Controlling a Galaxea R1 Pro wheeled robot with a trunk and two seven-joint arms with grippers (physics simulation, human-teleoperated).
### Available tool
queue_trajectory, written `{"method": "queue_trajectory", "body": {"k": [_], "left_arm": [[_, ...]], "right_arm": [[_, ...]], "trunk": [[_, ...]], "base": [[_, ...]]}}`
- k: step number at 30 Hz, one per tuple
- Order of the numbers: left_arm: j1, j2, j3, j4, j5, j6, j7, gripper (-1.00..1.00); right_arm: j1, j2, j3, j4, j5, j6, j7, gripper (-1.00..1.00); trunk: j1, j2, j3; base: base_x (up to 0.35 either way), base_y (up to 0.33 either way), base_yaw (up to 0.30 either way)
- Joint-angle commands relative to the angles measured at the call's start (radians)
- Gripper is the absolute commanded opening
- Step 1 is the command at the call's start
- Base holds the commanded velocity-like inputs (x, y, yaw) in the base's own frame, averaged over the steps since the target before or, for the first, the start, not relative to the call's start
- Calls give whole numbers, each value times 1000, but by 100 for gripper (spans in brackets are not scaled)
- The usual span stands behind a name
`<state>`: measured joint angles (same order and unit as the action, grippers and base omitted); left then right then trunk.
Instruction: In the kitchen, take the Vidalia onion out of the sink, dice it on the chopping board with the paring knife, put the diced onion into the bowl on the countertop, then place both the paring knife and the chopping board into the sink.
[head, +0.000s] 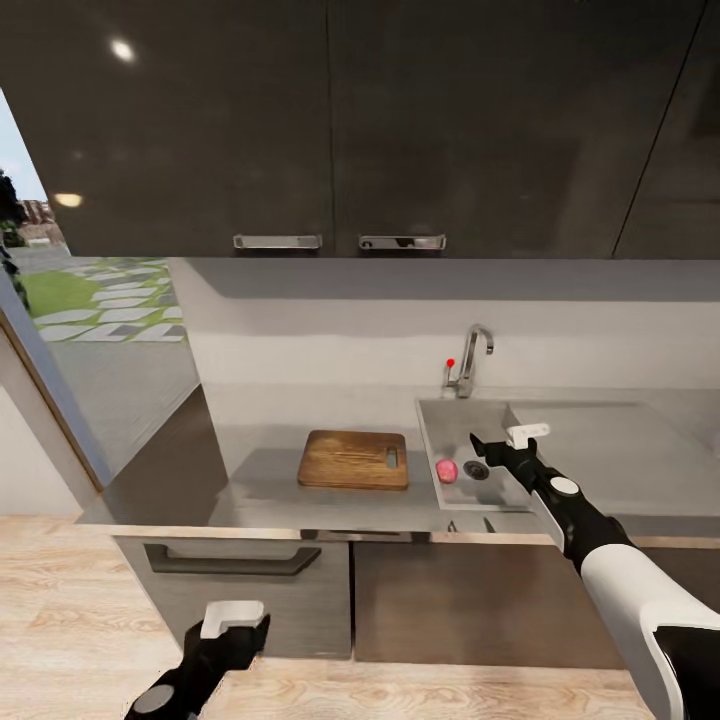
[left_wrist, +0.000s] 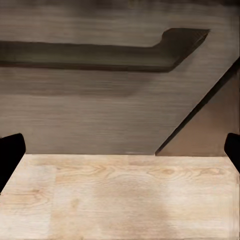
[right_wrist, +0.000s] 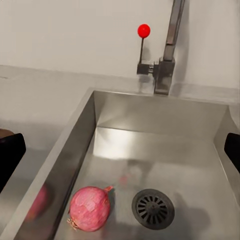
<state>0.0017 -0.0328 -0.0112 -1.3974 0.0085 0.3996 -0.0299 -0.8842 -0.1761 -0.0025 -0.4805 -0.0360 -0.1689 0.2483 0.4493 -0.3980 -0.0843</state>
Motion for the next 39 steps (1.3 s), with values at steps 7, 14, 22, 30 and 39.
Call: {"method": "queue_trajectory", "body": {"k": [7,14,22,30,39], "left_arm": [[0,11,3,-166,1,46,-212,100],[0,13,2,-189,0,43,-246,100],[-2,13,2,-191,0,42,-350,100],[-14,0,-2,-191,0,44,-356,100],[-82,-19,-19,-192,0,48,-357,100]], "right_arm": [[-1,0,-32,-38,-5,2,6,100],[-1,0,-74,-99,-5,60,6,100],[-1,0,-77,-102,-4,66,6,100],[-1,0,-79,-102,-4,66,5,100],[-1,2,-79,-102,-4,66,5,100]], "trunk": [[1,-2,-2],[1,-2,-2],[1,-2,-2],[1,-2,-2],[1,-2,-2]], "base": [[0,0,-119],[0,0,-282],[0,0,-273],[0,0,-236],[0,0,-226]]}}
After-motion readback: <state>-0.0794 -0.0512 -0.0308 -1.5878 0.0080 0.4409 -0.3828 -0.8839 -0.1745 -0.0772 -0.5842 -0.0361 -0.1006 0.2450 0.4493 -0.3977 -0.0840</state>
